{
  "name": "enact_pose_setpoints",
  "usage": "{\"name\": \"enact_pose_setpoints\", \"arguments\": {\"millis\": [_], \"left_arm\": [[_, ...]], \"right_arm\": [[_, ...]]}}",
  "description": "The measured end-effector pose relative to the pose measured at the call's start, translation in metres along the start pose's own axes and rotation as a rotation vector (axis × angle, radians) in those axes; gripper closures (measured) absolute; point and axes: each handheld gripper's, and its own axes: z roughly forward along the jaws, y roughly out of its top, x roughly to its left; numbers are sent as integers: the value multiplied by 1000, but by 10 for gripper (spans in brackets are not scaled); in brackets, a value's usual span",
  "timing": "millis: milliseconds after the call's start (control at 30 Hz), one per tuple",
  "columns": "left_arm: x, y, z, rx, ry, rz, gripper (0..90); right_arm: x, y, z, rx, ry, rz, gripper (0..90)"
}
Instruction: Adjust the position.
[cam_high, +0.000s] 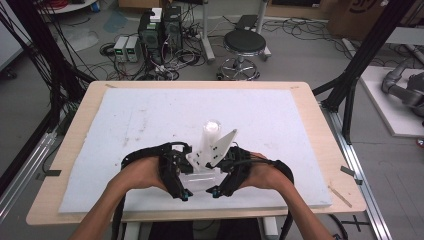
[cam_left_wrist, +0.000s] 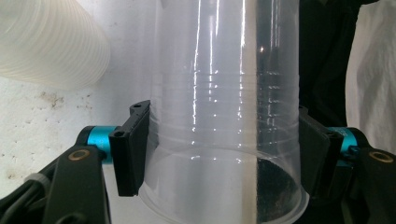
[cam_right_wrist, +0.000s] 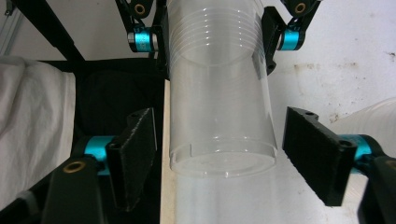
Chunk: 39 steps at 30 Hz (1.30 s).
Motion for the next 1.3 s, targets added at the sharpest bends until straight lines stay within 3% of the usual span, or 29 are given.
{"name": "enact_pose_setpoints", "arguments": {"millis": [233, 600, 733, 833, 900, 1167, 1267, 1300], "left_arm": [[0, 1, 0, 0, -2, 7, 313], [1, 0, 3, -5, -2, -1, 304], [2, -1, 5, -23, -12, -15, 234], [3, -1, 7, -27, -5, -32, 75], [5, -1, 6, -39, 0, -33, 50], [5, -8, -1, -125, 1, -44, 17], [4, -20, -7, -237, 16, -52, 17], [3, -25, -9, -295, 26, -60, 17]], "right_arm": [[-1, 1, 2, 8, 3, -17, 400], [-1, -1, 3, 5, -2, -8, 420], [-1, -2, 2, 4, -3, -2, 421], [-1, -4, 2, 8, -4, 9, 423], [-2, -5, 2, 3, -6, 4, 424], [-2, -10, -2, -25, -18, 9, 424], [-2, -15, -5, -65, -23, 20, 424], [-2, -17, -6, -83, -26, 25, 424]]}}
